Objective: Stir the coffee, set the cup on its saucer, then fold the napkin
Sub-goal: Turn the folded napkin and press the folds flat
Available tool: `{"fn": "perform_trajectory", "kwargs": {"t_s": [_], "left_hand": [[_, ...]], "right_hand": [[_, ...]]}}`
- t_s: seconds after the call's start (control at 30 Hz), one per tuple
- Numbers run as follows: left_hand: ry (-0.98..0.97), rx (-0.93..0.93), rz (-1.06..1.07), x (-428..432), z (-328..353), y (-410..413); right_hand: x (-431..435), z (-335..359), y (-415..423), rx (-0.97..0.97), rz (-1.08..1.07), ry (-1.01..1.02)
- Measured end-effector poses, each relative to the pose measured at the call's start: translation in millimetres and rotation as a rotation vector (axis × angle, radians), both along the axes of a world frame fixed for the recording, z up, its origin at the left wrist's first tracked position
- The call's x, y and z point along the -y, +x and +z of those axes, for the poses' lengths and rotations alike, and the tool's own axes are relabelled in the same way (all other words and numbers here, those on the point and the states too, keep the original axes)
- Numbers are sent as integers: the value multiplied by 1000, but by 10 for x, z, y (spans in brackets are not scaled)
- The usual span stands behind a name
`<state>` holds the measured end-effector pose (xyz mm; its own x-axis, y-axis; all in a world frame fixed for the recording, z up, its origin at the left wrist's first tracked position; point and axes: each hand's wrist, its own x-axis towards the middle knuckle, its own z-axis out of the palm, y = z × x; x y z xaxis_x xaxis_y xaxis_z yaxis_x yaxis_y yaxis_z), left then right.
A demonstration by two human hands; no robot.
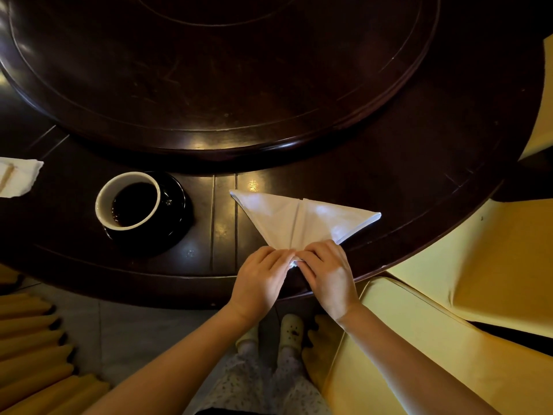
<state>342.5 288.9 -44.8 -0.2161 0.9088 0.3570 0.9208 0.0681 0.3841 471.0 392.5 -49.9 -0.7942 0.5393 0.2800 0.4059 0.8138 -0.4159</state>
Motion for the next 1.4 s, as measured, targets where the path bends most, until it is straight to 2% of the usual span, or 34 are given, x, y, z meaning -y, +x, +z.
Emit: {"fn": "perform_trajectory", "kwargs": {"t_s": [0.1,0.23,0.37,0.43,0.57,0.63,0.7,0.9,1.07,1.27,1.33,1.4], "left_hand": [[-35,35,-9,51,-17,69],[-58,-33,55,38,-72,133],[-81,-55,119,-9,-49,204],[-99,-79,151,-36,-32,232],[-123,-84,196,-90,-42,263],[-126,-74,200,-92,-53,265],[-124,-73,190,-92,-43,254],[-148,-91,110,-90,-2,196],[-176,-125,85,-97,2,26],[-179,-187,94,-42,27,-93],[-158,-156,102,10,22,-100],[-142,-135,95,77,-6,-96]], "right_hand": [[14,7,32,15,33,-57],[-253,167,178,33,147,-125],[-806,321,152,30,-46,-44],[-919,335,-10,110,-34,2],[-693,168,-294,423,212,-16],[-591,11,-255,519,240,32],[-614,-64,-129,495,211,85],[-1000,-29,444,454,77,71],[-1239,74,679,306,113,118],[-1113,152,557,324,112,199],[-1041,217,626,346,148,178],[-910,271,756,354,196,73]]}}
